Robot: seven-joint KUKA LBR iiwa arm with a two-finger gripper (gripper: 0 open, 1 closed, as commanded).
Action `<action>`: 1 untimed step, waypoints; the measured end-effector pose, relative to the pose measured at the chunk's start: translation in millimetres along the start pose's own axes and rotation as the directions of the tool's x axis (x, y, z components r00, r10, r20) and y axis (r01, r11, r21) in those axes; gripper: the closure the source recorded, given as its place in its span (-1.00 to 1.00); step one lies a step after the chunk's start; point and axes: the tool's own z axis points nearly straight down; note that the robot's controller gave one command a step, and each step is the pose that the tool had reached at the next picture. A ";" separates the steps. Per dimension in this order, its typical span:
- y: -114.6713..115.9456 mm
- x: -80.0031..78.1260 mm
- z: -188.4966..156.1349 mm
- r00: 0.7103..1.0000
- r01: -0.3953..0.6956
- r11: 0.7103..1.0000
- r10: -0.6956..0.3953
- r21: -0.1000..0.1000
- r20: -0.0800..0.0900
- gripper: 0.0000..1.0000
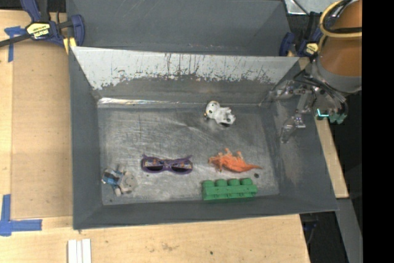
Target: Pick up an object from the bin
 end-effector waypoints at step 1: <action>0.6 -1.2 -3.9 1.000 0.003 1.000 -0.003 0.001 0.006 -1.00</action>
Offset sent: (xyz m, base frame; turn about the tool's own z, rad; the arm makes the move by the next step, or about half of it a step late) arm -0.0346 0.0657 -0.0391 -0.1723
